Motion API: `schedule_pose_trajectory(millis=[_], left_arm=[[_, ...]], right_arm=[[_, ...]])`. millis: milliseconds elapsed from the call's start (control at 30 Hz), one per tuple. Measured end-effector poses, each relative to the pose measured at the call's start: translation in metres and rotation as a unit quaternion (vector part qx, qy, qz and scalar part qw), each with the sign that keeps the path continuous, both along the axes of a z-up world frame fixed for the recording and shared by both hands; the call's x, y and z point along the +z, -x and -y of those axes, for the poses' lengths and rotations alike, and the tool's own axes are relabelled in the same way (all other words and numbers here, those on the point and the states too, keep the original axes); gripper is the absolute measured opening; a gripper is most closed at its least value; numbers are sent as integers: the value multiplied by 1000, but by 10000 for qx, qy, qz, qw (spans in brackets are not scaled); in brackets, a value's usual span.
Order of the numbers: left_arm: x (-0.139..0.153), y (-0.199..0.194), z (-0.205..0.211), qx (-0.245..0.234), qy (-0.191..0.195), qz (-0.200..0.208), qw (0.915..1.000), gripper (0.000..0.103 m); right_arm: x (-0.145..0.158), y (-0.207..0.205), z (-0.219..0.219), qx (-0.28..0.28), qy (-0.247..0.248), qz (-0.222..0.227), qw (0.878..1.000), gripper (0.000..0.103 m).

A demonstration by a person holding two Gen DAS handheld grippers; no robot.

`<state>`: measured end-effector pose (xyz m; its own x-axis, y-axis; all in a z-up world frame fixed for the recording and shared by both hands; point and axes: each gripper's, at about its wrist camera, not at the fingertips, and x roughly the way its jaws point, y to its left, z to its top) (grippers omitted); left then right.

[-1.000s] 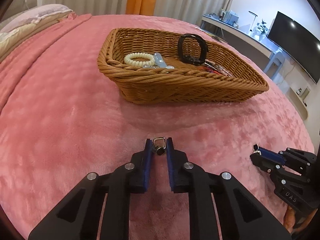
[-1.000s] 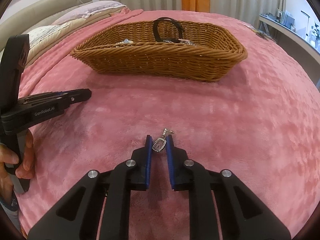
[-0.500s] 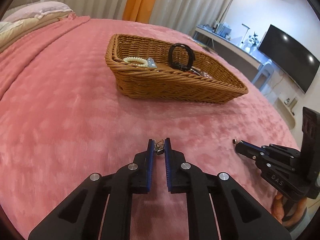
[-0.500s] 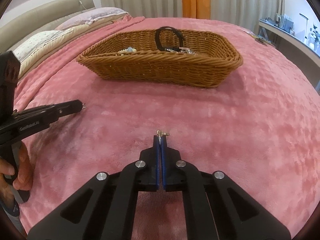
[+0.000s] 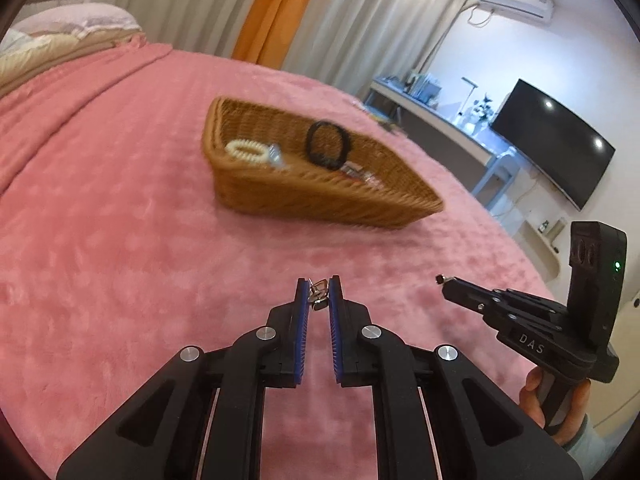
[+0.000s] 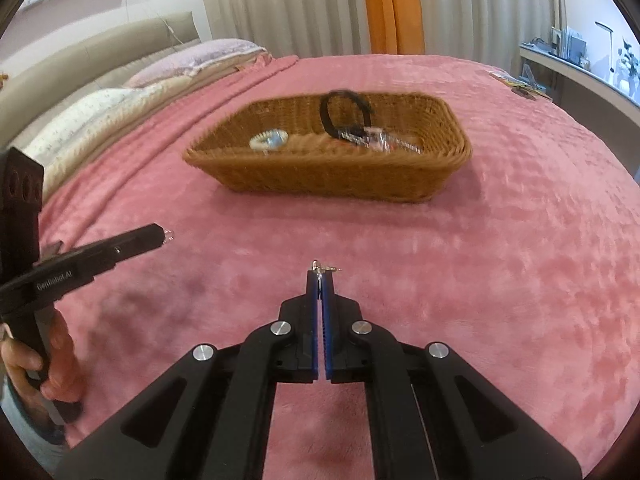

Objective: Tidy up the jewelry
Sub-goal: 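Carry ring and pendant into the basket and open both tools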

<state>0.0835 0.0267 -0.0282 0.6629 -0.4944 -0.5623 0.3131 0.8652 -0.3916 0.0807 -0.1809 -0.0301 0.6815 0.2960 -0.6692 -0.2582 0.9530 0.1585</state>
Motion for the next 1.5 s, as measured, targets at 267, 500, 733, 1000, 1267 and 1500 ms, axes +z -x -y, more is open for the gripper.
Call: schedule_pose_trajectory(millis=[267, 500, 733, 1000, 1267, 1500], left_arm=[[82, -2, 22, -169, -138, 934, 9954, 8], [117, -56, 39, -92, -134, 1236, 9922, 8], [84, -128, 39, 241, -86, 886, 9957, 8], [26, -167, 38, 270, 169, 300, 9990, 8], [18, -160, 49, 177, -302, 400, 9986, 31], [42, -135, 35, 183, -5, 708, 9973, 53]], right_arm=[[69, -20, 9, -48, 22, 314, 9995, 1], [107, -80, 12, -185, 19, 584, 9981, 1], [87, -153, 11, -221, 14, 114, 9997, 1], [39, -202, 10, -263, 75, -458, 9986, 1], [23, -207, 10, -157, -65, -600, 9981, 2], [40, -183, 14, -120, -142, -406, 9990, 10]])
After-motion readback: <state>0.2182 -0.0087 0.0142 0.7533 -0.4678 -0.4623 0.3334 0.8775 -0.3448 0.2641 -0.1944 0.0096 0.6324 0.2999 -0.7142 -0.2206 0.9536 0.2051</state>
